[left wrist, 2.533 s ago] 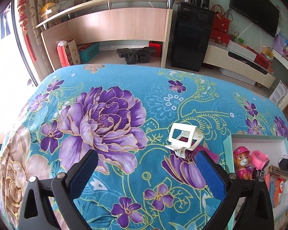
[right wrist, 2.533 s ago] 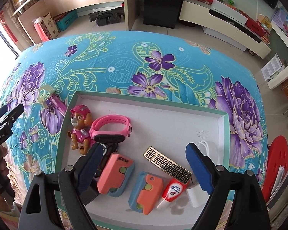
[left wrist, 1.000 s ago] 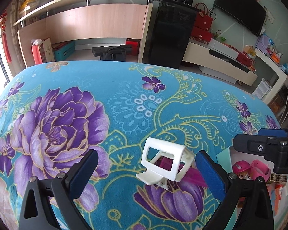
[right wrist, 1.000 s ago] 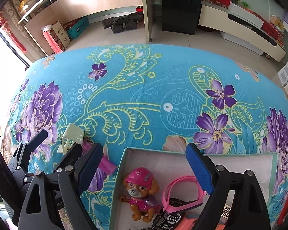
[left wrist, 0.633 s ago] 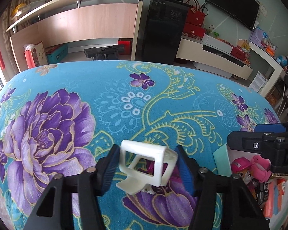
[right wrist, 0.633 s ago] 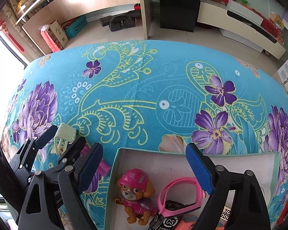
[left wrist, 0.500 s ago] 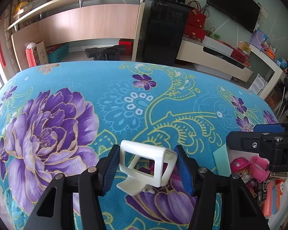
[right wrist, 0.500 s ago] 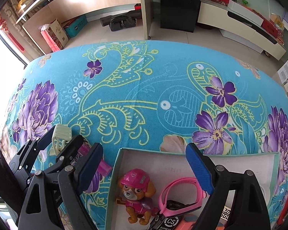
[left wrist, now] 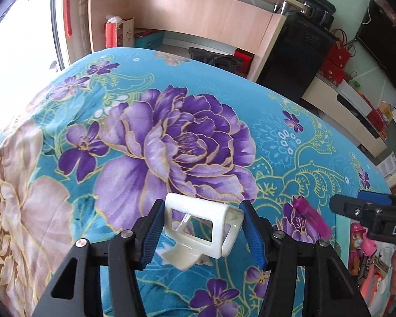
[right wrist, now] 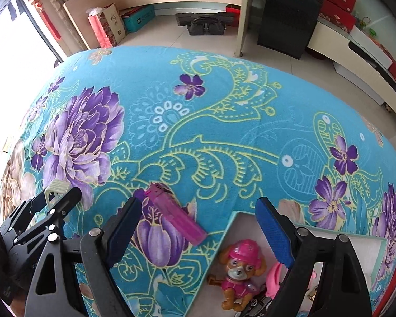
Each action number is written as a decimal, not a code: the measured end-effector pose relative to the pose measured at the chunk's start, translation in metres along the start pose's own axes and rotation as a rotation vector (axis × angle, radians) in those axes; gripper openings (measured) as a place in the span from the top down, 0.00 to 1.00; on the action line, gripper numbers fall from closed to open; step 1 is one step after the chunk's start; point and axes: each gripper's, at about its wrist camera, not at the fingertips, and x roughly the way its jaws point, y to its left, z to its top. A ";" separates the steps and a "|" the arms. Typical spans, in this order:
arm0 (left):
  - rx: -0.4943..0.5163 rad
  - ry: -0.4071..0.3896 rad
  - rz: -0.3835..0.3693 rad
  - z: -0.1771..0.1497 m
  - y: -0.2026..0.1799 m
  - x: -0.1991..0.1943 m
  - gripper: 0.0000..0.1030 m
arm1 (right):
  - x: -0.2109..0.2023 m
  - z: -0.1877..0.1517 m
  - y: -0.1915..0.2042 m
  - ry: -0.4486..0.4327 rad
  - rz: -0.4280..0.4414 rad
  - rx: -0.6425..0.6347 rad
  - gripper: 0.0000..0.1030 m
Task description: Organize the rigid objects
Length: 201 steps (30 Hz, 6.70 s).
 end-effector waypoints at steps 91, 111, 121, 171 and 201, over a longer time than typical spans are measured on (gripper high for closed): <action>0.607 -0.038 -0.260 -0.137 -0.201 -0.093 0.08 | -0.085 -0.221 -0.147 -0.005 -0.029 0.369 0.79; 0.369 -0.009 -0.080 -0.134 -0.073 -0.108 0.00 | -0.097 -0.241 -0.082 -0.066 -0.031 0.310 0.26; 0.357 0.000 -0.031 -0.149 -0.052 -0.114 0.00 | -0.089 -0.257 -0.050 -0.108 -0.053 0.355 0.15; 0.379 0.014 0.094 -0.192 -0.041 -0.105 0.00 | -0.075 -0.310 -0.024 -0.180 -0.195 0.470 0.15; 0.379 0.013 0.082 -0.193 -0.041 -0.107 0.00 | -0.078 -0.308 -0.018 -0.175 -0.238 0.439 0.15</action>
